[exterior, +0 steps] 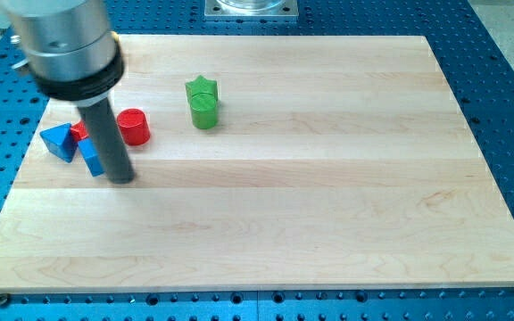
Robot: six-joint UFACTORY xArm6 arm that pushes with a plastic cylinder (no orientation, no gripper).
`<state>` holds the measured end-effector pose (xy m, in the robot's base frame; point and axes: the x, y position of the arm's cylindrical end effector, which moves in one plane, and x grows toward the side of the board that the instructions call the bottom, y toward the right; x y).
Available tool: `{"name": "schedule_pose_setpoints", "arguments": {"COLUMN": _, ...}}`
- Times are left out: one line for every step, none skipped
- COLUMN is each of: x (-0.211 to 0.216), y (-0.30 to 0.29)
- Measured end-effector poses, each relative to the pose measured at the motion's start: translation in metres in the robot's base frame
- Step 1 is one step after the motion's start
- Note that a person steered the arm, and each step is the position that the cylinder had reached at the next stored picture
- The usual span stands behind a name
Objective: Move the red blocks near to the green blocks
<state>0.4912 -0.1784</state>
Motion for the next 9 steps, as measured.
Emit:
{"name": "schedule_pose_setpoints", "arguments": {"x": 0.016, "y": -0.026}}
{"name": "schedule_pose_setpoints", "arguments": {"x": 0.024, "y": -0.095}}
{"name": "schedule_pose_setpoints", "arguments": {"x": -0.041, "y": -0.121}}
{"name": "schedule_pose_setpoints", "arguments": {"x": -0.039, "y": -0.084}}
{"name": "schedule_pose_setpoints", "arguments": {"x": -0.028, "y": -0.025}}
{"name": "schedule_pose_setpoints", "arguments": {"x": -0.042, "y": -0.043}}
{"name": "schedule_pose_setpoints", "arguments": {"x": -0.069, "y": -0.028}}
{"name": "schedule_pose_setpoints", "arguments": {"x": -0.076, "y": 0.019}}
{"name": "schedule_pose_setpoints", "arguments": {"x": -0.057, "y": 0.040}}
